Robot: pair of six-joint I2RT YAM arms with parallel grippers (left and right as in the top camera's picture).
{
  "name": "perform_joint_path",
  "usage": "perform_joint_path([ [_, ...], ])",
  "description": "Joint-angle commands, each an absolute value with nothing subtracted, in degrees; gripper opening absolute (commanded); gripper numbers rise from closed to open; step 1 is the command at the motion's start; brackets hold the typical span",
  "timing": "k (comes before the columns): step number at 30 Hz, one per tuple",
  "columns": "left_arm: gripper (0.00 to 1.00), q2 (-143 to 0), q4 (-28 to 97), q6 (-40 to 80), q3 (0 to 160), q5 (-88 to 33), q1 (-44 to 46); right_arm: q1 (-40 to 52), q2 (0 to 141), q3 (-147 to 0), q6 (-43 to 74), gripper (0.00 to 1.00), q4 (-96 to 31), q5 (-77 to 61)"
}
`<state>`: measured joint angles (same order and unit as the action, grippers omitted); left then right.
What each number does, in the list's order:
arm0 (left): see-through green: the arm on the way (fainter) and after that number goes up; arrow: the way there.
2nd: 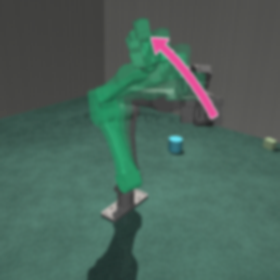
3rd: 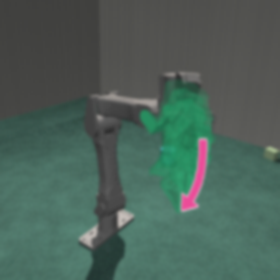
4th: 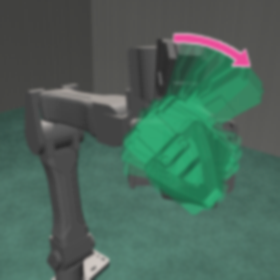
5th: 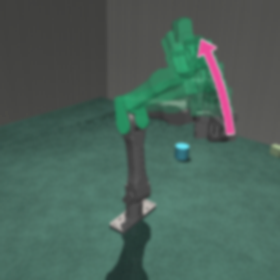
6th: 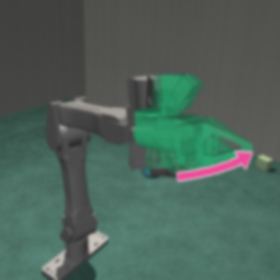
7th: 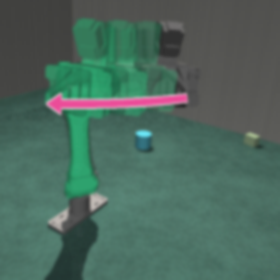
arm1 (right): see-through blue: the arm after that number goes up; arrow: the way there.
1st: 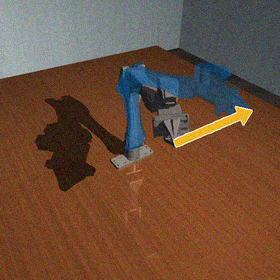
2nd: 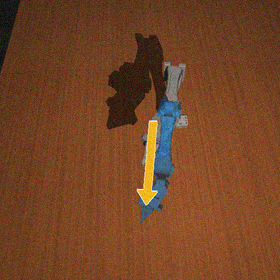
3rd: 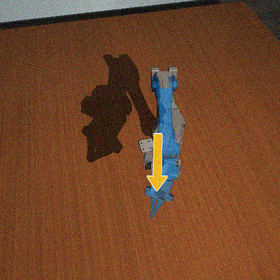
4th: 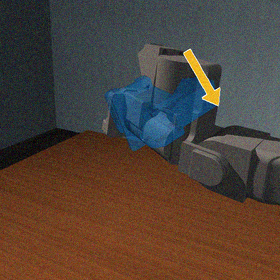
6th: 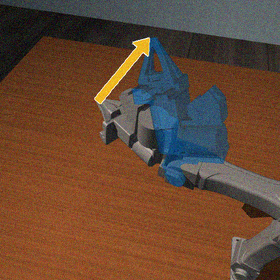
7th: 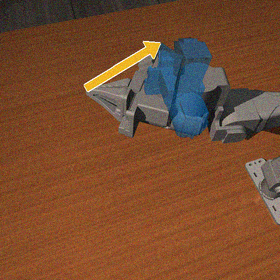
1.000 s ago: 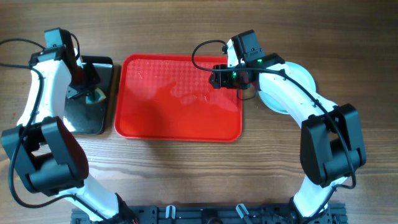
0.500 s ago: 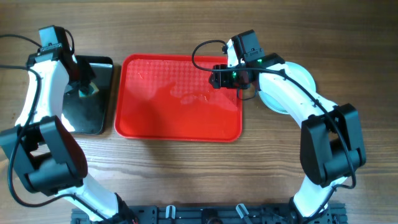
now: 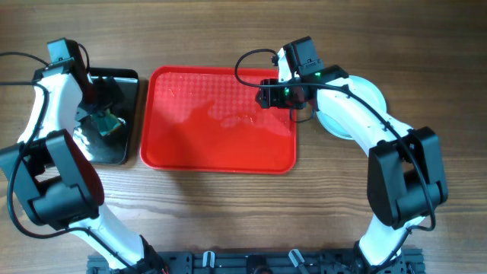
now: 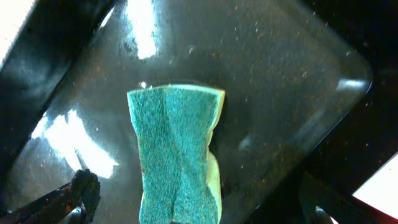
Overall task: Clean dirty plates on tray and stack at the side
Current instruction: 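Lower the sponge into the black tray and open the left gripper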
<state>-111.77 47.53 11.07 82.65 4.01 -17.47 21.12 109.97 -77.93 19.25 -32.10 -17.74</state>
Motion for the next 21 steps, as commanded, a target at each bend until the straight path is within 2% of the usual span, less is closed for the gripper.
perform_joint_path([
  [1, 1.00, -105.5, 48.4, 11.2, 83.7, 4.5, -17.1, 21.1, 110.8, -78.3, 19.7, 0.67, -31.6, -17.1],
  [7, 1.00, -94.1, 51.4, 11.2, 83.7, -1.2, -14.4, 21.1, 110.7, -78.8, 19.5, 0.66, -30.5, -17.5],
  [13, 1.00, -90.3, 56.6, 11.0, 83.7, -6.9, -11.6, 21.1, 106.1, -79.1, 18.0, 0.66, -30.9, -15.9],
  [19, 1.00, -89.9, 60.7, 0.1, 83.7, -20.1, -8.6, 20.2, 95.2, -79.2, 18.0, 0.71, -32.5, -6.6],
  [21, 1.00, -89.0, 60.1, 0.1, 83.7, -20.3, -7.3, 19.4, 91.6, -79.2, 18.0, 0.73, -34.0, -4.2],
])
